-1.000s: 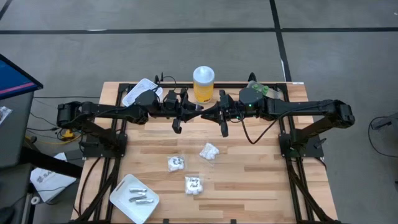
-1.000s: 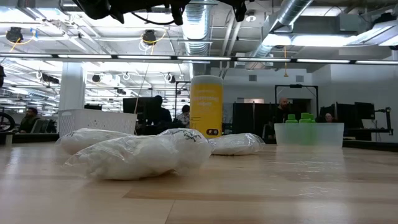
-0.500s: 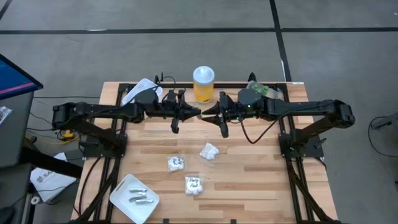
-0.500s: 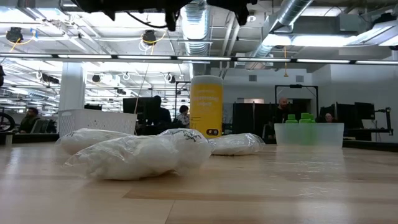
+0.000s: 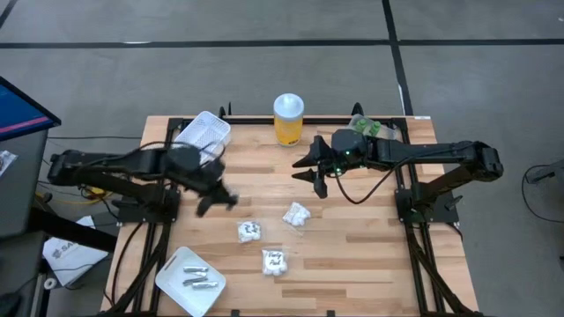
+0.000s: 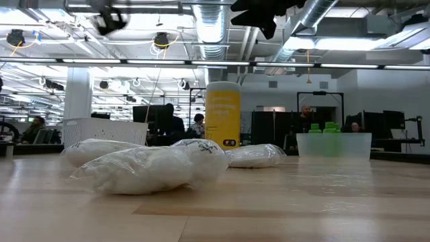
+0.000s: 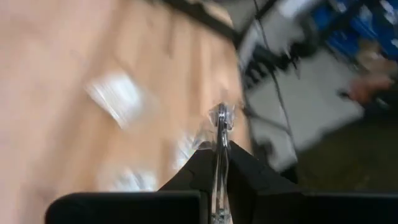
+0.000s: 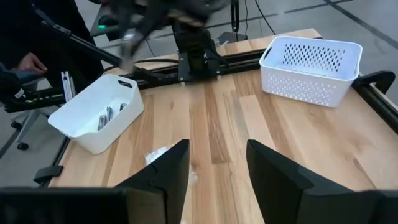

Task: Pick & Place Travel size toiletries
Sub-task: Put the silver nail cutter into the white bin, then put the white cotton pack into the white basket

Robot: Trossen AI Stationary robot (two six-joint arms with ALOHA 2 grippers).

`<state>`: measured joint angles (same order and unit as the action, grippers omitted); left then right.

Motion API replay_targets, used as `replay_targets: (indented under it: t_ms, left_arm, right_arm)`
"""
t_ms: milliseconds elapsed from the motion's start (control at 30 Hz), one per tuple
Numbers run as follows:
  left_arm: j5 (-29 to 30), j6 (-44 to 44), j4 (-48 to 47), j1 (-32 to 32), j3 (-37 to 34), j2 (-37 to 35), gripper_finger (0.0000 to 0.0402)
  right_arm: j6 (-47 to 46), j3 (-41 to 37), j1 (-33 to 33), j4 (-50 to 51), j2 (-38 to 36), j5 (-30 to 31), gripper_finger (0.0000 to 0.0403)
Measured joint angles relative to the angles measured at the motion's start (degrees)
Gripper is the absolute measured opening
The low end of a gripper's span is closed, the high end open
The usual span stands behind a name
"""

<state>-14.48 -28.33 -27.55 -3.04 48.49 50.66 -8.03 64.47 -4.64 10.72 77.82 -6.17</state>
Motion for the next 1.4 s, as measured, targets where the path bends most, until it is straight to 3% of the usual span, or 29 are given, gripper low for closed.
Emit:
replay_targets:
  t_ms: [233,467,633,867,1000,1267,1400]
  left_arm:
    - [2.97,-11.24,-10.75,-19.59,-0.02,-1.49,0.0010]
    - [3.69,-15.63,-11.45,-37.27,-0.97,7.31,0.0013]
    - [3.67,-15.20,-11.43,-44.95,-1.01,15.75,0.0020]
    - [3.69,-15.04,-11.23,-48.60,-1.01,24.74,0.0024]
    - [3.99,-14.57,-10.95,-48.62,-1.03,26.39,0.0047]
    - [4.09,-15.10,-8.18,-46.96,-1.03,20.45,0.0142]
    - [8.11,-16.55,-7.91,-44.97,-1.03,15.41,0.0201]
  right_arm:
    - [0.28,0.00,-0.42,0.02,0.00,-0.02,0.0147]
    - [0.35,0.00,-0.39,0.02,0.02,-0.04,0.0141]
    - [0.50,0.00,-0.39,0.02,0.02,-0.04,0.0142]
    - [0.48,0.00,-0.37,0.02,0.04,-0.04,0.0137]
    - [0.07,0.00,-0.37,0.02,0.06,-0.04,0.0135]
    - [-1.46,0.00,-0.39,0.55,0.07,-0.03,0.0160]
    - [-1.45,0.00,-0.42,1.51,0.07,-0.02,0.0185]
